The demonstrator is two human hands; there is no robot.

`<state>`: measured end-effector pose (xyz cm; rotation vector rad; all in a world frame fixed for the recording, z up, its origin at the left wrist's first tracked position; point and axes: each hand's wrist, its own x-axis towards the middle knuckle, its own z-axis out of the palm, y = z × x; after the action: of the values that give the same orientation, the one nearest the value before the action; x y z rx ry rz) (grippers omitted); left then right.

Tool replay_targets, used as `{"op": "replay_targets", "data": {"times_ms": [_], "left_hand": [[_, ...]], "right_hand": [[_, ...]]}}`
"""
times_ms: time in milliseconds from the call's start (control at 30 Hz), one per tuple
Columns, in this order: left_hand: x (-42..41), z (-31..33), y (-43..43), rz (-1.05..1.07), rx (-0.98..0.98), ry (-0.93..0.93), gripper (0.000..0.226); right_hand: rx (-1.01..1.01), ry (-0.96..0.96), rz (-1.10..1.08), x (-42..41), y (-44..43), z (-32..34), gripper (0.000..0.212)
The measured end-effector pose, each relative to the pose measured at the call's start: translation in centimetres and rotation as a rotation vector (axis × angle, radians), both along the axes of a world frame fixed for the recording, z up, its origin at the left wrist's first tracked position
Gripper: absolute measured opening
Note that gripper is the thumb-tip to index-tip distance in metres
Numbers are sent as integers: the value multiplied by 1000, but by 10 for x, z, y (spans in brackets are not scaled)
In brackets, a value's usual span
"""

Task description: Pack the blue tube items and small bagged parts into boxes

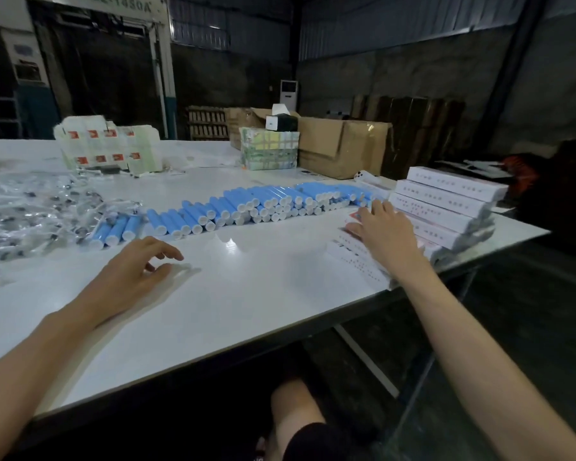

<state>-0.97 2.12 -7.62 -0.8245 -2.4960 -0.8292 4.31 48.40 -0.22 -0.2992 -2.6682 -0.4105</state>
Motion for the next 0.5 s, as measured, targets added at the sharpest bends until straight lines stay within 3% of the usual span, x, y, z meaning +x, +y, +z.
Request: {"op": "replay_targets", "data": {"times_ms": [233, 333, 500], "left_hand": [[-1, -1, -3, 8, -9, 4, 23], [-1, -2, -6, 17, -5, -8, 23], [1, 0, -6, 74, -23, -10, 21]], "right_hand": [[92, -65, -10, 0, 5, -6, 54], [118, -10, -17, -7, -4, -5, 58], [-32, 112, 267, -32, -69, 2, 40]]}}
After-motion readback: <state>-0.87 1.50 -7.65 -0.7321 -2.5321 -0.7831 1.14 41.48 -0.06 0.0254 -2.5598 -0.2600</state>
